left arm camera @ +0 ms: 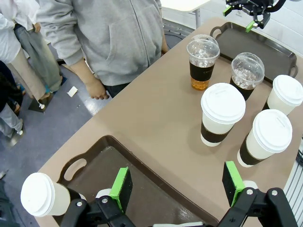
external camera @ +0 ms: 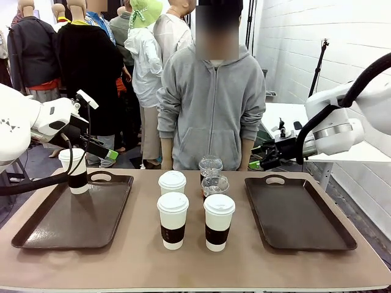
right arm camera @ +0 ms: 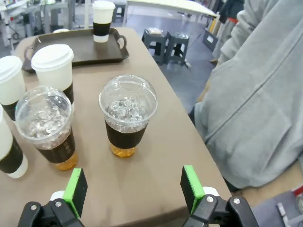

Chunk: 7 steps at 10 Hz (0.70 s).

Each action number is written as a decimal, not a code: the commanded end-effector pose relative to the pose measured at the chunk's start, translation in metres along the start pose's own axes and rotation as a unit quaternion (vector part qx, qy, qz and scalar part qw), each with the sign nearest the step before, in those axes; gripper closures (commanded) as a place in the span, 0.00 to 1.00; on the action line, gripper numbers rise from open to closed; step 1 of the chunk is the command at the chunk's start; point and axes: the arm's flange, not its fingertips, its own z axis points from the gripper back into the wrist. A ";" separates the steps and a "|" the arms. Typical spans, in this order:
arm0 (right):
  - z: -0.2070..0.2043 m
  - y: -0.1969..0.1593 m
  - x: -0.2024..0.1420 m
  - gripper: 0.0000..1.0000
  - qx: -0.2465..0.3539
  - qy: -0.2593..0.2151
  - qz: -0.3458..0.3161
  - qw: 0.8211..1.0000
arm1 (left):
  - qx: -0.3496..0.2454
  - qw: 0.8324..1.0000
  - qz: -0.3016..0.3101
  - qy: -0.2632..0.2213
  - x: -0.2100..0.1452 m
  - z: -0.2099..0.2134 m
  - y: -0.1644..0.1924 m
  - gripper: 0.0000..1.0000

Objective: Distribute the coffee onto the tray.
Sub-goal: Pick up one iced Americano and place it on the right Handle tray.

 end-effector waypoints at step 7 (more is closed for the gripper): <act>-0.017 -0.026 -0.018 0.00 0.038 -0.027 -0.005 0.999 | -0.002 1.000 0.002 0.000 -0.002 -0.001 0.002 0.00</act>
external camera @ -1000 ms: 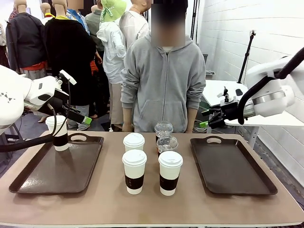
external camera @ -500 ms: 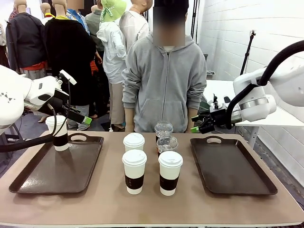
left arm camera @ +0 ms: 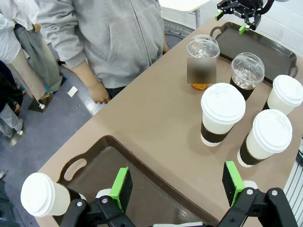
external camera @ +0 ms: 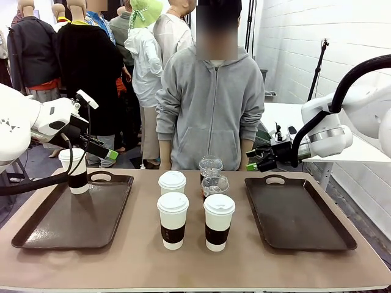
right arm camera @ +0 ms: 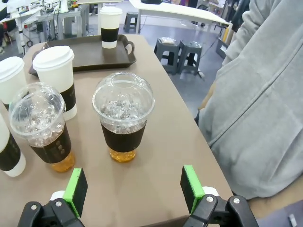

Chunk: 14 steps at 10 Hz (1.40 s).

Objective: Distribute the coffee onto the tray.
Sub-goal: Pick up one iced Americano and place it on the right Handle tray.

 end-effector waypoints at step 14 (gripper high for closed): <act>-0.071 -0.029 -0.040 0.00 0.072 -0.069 0.002 0.995 | -0.002 1.000 0.002 0.000 -0.002 -0.001 0.002 0.00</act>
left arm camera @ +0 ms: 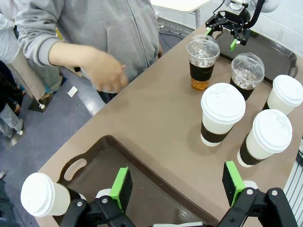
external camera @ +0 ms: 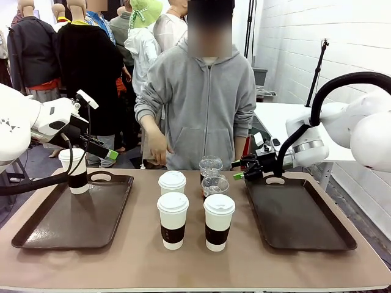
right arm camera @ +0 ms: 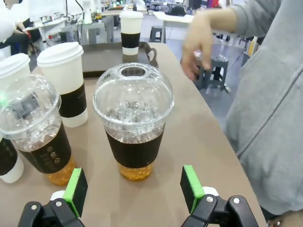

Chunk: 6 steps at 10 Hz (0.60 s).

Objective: Distribute the coffee onto the tray.
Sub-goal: Pick up one iced Americano and place it on the right Handle tray.

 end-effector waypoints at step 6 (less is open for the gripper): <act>-0.035 -0.030 -0.017 0.00 -0.007 -0.046 -0.001 0.999 | -0.002 1.000 0.002 0.000 -0.002 -0.001 0.002 0.00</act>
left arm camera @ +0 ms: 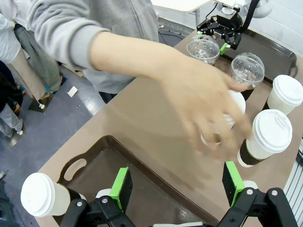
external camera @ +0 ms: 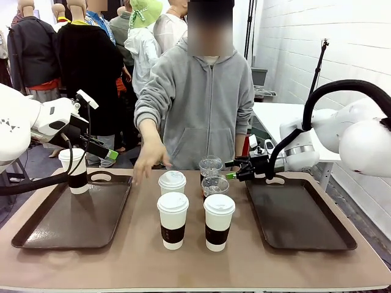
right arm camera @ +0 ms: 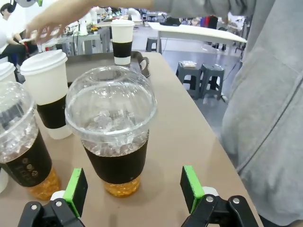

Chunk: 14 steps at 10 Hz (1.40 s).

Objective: Distribute the coffee onto the tray.
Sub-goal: Pick up one iced Americano and place it on the right Handle tray.

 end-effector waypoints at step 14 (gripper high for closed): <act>-0.030 -0.009 -0.010 0.00 0.078 -0.007 -0.026 0.997 | -0.002 1.000 0.002 0.000 -0.002 -0.001 0.002 0.00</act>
